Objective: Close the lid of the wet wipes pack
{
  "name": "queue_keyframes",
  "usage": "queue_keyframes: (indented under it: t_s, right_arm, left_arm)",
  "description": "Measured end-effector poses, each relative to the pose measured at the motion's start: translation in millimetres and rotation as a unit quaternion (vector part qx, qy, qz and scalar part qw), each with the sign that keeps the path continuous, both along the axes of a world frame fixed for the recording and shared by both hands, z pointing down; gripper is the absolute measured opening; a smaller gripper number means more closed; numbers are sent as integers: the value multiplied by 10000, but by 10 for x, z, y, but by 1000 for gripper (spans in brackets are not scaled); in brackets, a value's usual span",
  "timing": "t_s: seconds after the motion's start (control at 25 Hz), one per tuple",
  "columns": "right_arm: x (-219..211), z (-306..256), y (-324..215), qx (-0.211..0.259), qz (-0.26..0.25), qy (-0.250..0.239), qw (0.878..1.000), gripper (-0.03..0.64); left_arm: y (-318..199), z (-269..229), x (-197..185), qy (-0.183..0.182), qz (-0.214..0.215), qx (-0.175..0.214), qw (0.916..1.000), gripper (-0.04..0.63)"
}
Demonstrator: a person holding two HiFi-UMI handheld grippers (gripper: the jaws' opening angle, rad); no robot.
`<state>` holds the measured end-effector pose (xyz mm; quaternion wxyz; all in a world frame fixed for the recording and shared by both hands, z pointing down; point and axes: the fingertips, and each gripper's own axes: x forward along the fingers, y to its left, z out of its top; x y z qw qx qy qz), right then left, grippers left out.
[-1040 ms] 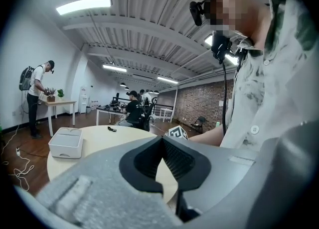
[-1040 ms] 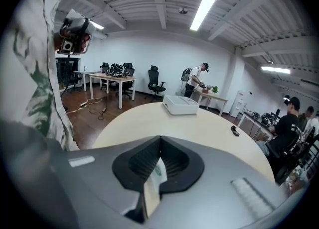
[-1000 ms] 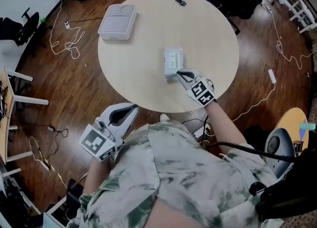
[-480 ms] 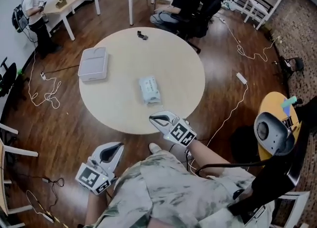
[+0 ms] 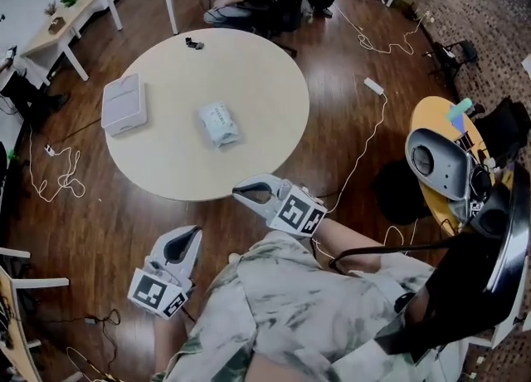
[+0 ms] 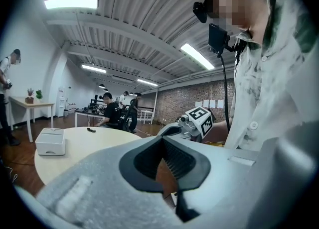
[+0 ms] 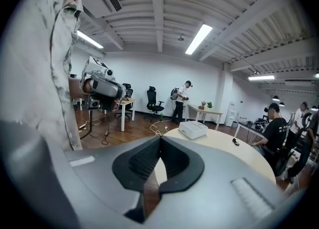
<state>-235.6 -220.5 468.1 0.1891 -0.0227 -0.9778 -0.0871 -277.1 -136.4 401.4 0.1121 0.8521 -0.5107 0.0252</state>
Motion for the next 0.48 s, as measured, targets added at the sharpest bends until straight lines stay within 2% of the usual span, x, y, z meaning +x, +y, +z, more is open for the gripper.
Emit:
queue_keyframes:
  t_s: [0.2, 0.48]
  right_arm:
    - [225, -172, 146, 31, -136, -174, 9998, 3]
    - [945, -275, 221, 66, -205, -262, 9994, 3]
  left_arm:
    - [44, -6, 321, -71, 76, -57, 9999, 0]
    - [-2, -112, 1096, -100, 123, -38, 9999, 0]
